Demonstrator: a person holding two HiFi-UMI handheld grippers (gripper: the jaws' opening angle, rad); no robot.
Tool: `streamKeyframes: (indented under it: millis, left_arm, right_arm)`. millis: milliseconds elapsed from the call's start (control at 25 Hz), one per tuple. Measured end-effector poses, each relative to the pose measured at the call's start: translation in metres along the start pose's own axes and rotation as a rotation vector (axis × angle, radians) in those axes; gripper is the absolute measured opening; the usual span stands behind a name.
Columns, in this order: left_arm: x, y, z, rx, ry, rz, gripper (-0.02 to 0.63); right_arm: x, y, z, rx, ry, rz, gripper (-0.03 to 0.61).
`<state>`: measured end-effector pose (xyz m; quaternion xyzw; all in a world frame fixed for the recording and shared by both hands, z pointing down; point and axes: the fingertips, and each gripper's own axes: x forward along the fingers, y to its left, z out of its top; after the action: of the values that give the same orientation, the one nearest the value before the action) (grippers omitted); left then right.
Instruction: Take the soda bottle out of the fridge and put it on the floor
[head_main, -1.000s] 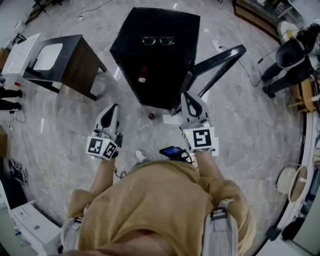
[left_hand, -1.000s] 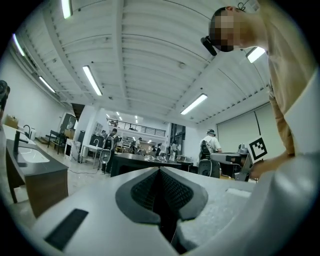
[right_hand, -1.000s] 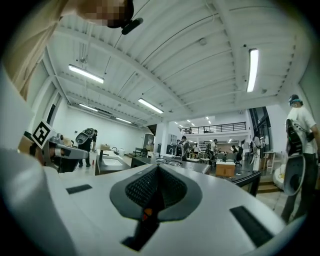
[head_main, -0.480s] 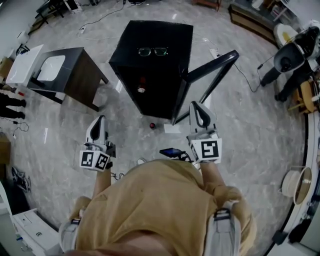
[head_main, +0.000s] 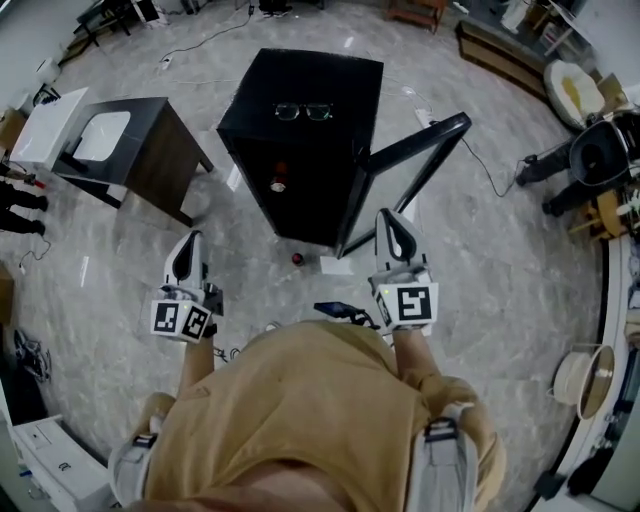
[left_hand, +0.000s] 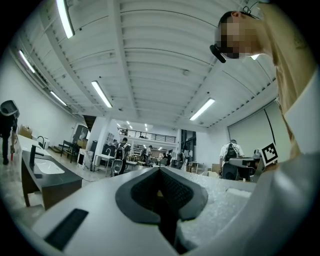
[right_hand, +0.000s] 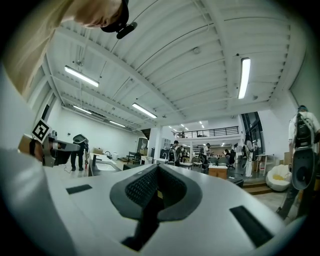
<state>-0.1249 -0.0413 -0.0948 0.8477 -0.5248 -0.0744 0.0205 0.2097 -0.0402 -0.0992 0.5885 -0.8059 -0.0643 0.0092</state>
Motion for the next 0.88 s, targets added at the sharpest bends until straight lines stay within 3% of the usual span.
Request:
streamKeyframes:
  millis: [200,400,720,880]
  left_arm:
    - [0.000,-0.003,0.002,-0.009,-0.020,0.001,0.002]
    - [-0.007,0.014,0.008,-0.016,-0.031,0.042,0.002]
    - [-0.002,0.007,0.010,-0.010,-0.026,0.023,0.002]
    - [0.002,0.013,0.010,-0.009,-0.018,0.024,0.002]
  right_arm:
    - [0.006,0.008,0.017,-0.012,-0.057,0.027,-0.011]
    - [0.008,0.015,0.024,-0.005,-0.062,0.035,-0.011]
    - [0.008,0.017,0.030,0.002,-0.067,0.040,-0.011]
    - [0.012,0.019,0.022,0.072,-0.043,0.060,-0.011]
